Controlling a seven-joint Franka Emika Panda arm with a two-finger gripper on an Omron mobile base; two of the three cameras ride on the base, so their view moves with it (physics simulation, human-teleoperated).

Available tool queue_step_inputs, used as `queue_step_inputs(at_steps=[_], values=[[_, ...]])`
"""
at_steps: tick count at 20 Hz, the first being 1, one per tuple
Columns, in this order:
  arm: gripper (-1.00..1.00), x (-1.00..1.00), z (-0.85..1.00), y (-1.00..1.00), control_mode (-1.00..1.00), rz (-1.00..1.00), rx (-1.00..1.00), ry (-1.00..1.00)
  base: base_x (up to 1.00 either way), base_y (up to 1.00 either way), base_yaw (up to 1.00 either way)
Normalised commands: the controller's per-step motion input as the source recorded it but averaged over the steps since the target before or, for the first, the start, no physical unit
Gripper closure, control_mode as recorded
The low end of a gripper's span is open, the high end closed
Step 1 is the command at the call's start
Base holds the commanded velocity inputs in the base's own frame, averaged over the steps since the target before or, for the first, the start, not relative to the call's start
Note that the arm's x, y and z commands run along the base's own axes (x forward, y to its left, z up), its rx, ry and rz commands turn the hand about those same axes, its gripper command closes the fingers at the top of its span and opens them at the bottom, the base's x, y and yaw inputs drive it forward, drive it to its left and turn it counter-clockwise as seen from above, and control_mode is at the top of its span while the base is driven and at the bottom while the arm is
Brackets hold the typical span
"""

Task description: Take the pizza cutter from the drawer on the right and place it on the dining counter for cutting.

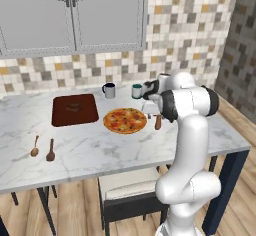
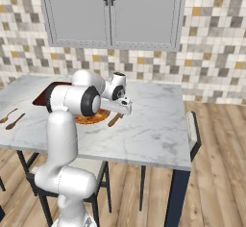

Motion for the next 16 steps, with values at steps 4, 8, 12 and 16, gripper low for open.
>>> queue_step_inputs(at_steps=[4, 8, 12, 16], values=[[-1.00, -0.43, 0.44, 0.00, -1.00, 0.00, 0.00, -0.02, 0.00, 0.00, 0.00], [-1.00, -0.55, 0.44, 0.00, -1.00, 0.00, 0.00, -0.02, 0.00, 0.00, 0.00], [-1.00, -0.62, 0.47, 0.00, -1.00, 0.00, -0.01, 0.00, 0.00, 0.00, 0.00], [-1.00, -0.75, 0.54, 0.05, -1.00, 0.00, -0.03, 0.00, 0.00, 0.00, 0.00]])
